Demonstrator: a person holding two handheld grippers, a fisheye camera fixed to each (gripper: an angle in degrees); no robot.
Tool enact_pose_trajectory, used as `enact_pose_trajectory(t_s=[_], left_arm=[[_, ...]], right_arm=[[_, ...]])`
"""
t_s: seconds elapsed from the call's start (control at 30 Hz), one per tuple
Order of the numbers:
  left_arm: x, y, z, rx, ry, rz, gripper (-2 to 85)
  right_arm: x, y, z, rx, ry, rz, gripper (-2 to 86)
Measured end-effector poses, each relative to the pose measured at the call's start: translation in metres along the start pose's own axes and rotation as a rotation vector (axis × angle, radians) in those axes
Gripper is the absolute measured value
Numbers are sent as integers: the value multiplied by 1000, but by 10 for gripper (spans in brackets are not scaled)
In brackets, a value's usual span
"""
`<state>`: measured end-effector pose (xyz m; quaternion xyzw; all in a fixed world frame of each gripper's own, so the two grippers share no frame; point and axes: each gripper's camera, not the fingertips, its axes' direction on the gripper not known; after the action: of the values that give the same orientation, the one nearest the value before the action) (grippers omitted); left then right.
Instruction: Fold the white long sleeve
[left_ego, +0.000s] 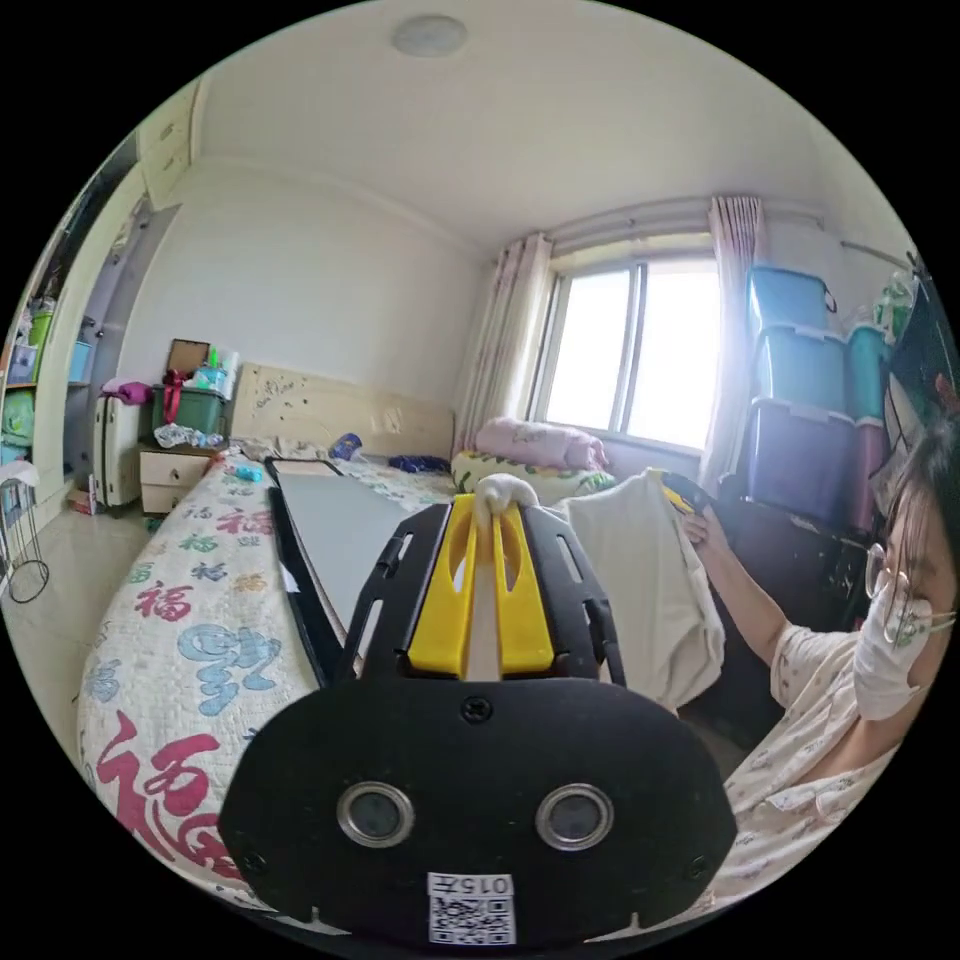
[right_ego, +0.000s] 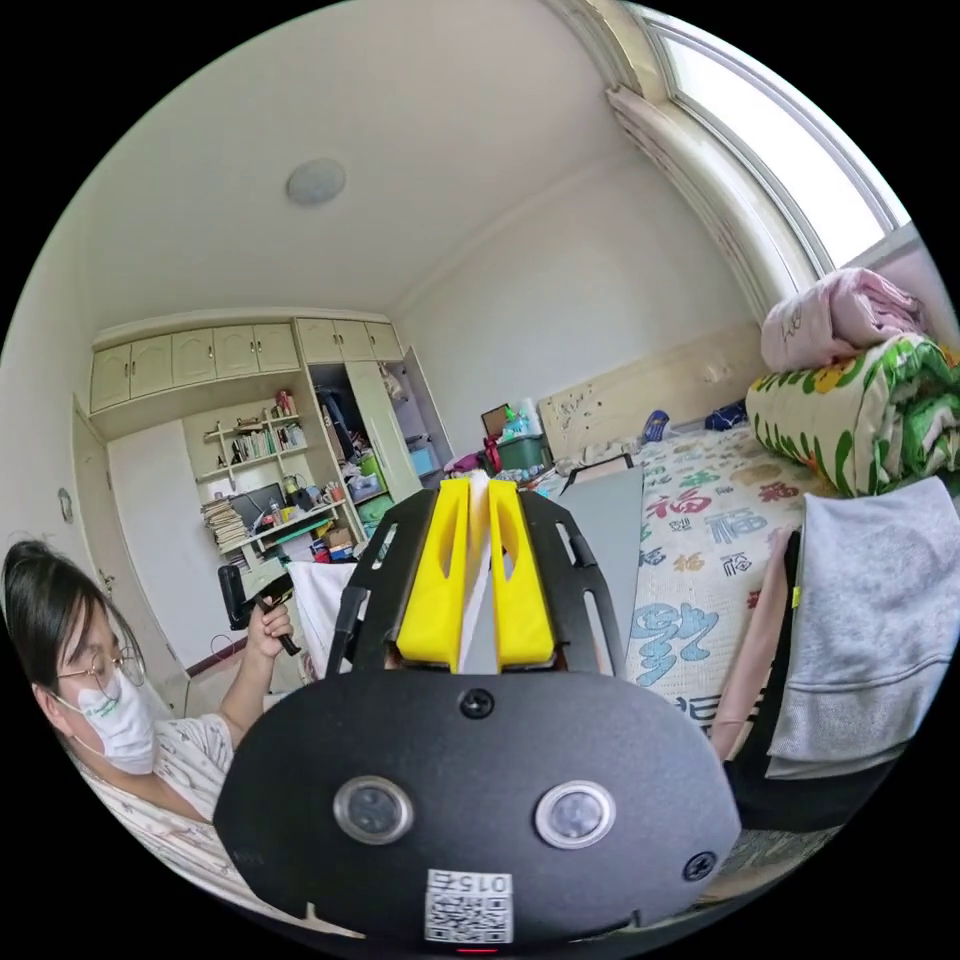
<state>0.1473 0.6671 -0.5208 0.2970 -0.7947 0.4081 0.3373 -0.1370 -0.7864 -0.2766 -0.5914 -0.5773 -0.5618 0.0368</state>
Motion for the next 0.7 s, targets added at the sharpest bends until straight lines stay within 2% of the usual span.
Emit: enact_pose_trajectory(t_s=[0.17,0.37,0.5,0.7], left_arm=[[9,4,-119,216,-49,41,5],[51,18,-181,340,-50,149,5],[60,28,-173,352,-77,166,6],[21,51,-73,218,-121,73,8]], right_arm=[[-55,8,-35,83,-128,-124,44],[-80,10,-40,147,-154,-238,43],[-64,7,-15,154,-144,-246,42],[26,15,98,39,30,-182,43]])
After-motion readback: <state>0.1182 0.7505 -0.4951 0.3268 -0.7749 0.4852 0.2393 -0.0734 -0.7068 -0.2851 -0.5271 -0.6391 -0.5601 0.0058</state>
